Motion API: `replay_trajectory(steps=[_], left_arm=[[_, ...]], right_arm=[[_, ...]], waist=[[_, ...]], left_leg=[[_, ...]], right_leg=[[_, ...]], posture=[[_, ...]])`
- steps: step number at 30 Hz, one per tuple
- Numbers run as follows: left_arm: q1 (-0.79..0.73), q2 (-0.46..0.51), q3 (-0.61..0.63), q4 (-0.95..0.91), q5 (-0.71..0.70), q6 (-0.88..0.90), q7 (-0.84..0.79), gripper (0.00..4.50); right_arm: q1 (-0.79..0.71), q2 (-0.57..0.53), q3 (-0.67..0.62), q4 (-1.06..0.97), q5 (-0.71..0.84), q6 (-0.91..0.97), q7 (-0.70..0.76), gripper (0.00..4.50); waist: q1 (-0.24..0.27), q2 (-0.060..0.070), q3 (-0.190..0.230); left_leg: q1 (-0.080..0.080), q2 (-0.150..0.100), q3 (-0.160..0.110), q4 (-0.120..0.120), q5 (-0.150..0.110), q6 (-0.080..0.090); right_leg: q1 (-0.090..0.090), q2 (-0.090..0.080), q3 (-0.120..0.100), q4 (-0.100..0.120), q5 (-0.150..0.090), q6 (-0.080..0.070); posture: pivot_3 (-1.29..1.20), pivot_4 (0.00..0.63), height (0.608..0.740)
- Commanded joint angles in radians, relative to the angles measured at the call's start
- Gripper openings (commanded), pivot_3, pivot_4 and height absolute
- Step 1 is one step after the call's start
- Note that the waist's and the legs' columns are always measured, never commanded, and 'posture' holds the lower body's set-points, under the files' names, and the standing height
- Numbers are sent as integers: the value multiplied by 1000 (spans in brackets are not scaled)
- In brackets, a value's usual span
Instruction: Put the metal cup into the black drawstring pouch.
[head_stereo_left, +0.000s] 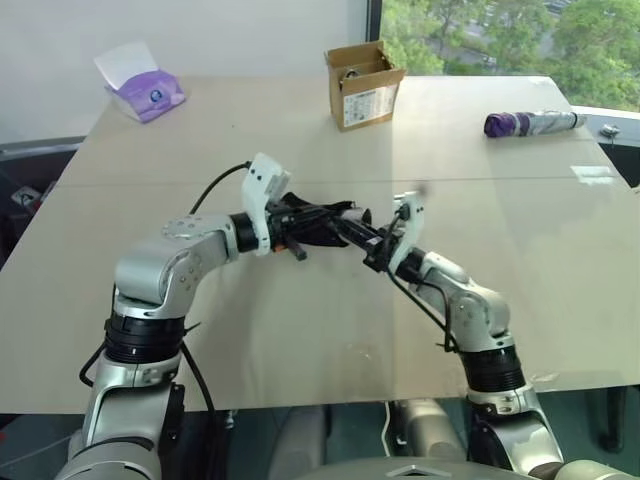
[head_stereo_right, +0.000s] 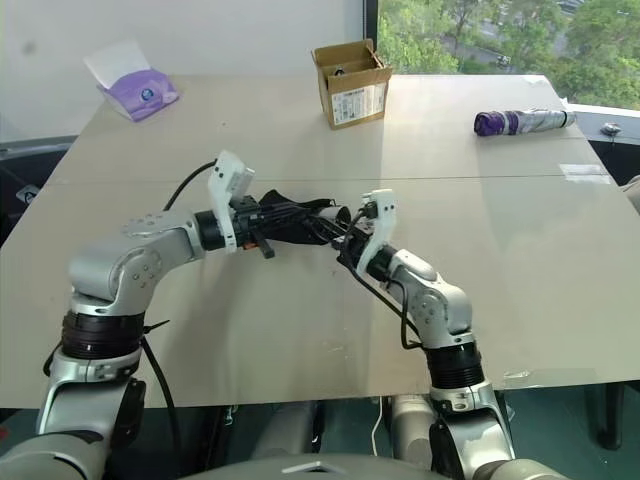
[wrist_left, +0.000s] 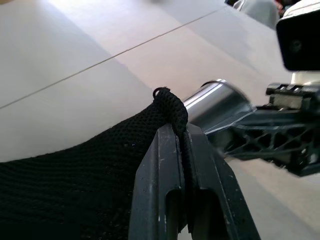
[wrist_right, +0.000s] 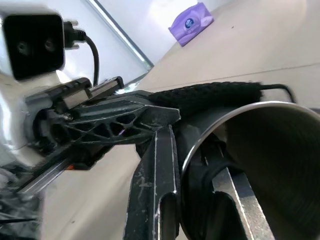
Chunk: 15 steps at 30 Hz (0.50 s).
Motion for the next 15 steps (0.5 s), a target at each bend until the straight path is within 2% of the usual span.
replay_trajectory(steps=[1, 9, 15], left_arm=[[-12, -11, 34, -54, -45, 16, 9, 0], [4, -21, 22, -88, -70, 50, 28, 0], [-25, -75, 47, -67, -90, 70, 79, 0]], right_arm=[[-37, 12, 64, 52, -108, -148, 27, 53], [-122, 34, 108, 186, -240, -343, 54, 53], [-185, 26, 234, 286, -385, -552, 180, 53]], waist=[[0, 0, 0], [0, 0, 0], [0, 0, 0]], left_leg=[[0, 0, 0, 0, 0, 0], [0, 0, 0, 0, 0, -1], [0, 0, 0, 0, 1, -1]], right_leg=[[0, 0, 0, 0, 0, 0], [0, 0, 0, 0, 0, 0], [0, 0, 0, 0, 0, 0]], posture=[[0, 150, 740], [0, 150, 740], [0, 150, 740]])
